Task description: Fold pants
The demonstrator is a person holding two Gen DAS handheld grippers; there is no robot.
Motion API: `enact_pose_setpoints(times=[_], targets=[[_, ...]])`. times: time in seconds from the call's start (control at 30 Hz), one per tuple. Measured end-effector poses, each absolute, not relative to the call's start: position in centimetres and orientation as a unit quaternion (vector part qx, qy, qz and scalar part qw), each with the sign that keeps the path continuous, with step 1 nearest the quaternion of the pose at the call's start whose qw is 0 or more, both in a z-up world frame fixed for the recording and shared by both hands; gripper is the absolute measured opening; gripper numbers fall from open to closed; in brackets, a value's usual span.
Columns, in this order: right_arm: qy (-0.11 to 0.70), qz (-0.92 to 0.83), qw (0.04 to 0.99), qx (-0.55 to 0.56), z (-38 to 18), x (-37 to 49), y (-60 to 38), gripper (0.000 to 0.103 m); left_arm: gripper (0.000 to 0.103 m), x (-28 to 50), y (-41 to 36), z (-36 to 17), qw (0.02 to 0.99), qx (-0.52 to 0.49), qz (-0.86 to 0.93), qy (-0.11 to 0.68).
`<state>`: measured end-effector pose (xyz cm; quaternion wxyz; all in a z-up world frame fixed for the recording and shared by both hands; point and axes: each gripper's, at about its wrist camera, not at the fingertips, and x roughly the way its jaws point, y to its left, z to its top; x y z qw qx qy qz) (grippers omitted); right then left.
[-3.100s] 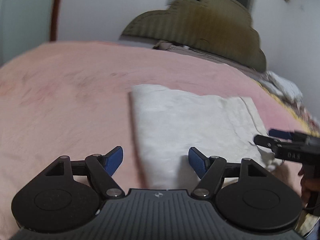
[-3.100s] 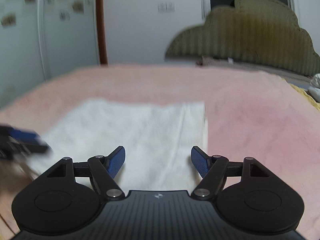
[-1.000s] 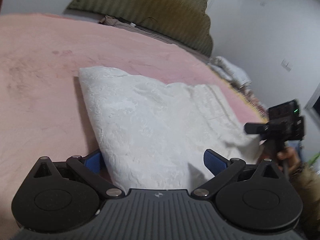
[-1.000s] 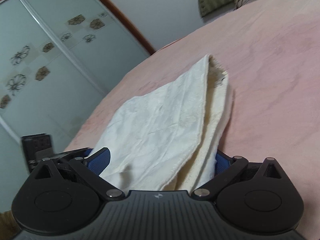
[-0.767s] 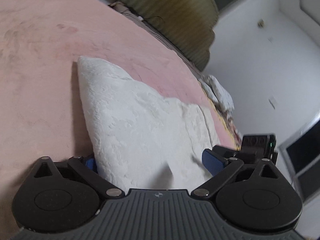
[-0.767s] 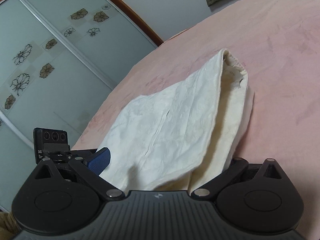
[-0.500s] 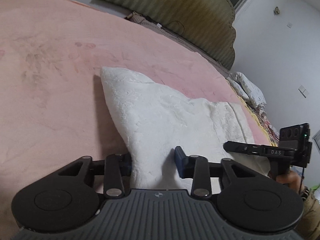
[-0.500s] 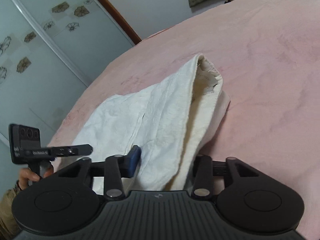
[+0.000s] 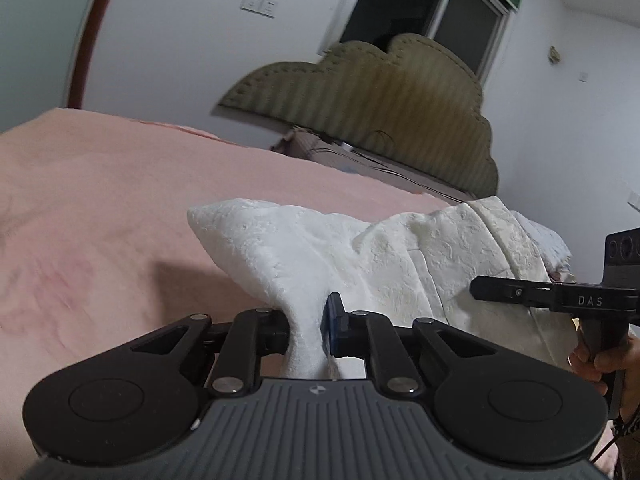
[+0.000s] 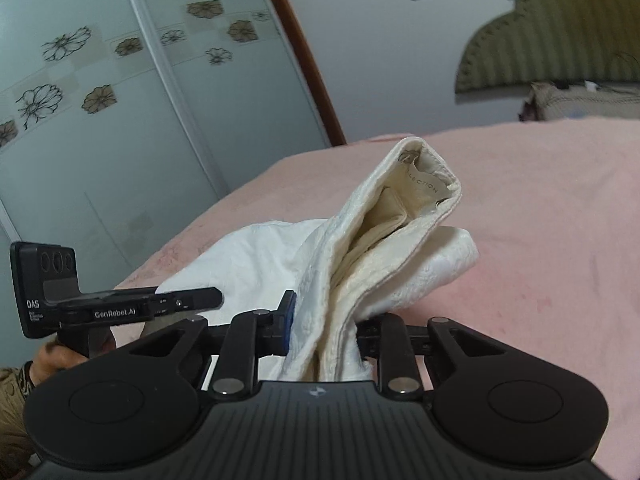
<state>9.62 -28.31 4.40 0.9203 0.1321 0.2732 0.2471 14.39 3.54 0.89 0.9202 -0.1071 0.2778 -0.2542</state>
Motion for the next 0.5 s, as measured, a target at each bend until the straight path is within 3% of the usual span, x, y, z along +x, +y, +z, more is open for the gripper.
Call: enact_pose_setpoints(times=[0.27, 0.5], targets=[[0.268, 0.245, 0.922, 0.132, 3.7, 18.8, -25.7, 0.022, 0.014, 21.6, 4.6, 2.3, 0.939, -0.059, -0.206, 0.269], [0.309, 0.217, 0.915, 0.143, -0.3, 23.7, -25.4, 0.024, 0.016, 26.1, 5.1, -1.1, 0.929, -0.057, -0.178, 0.318]])
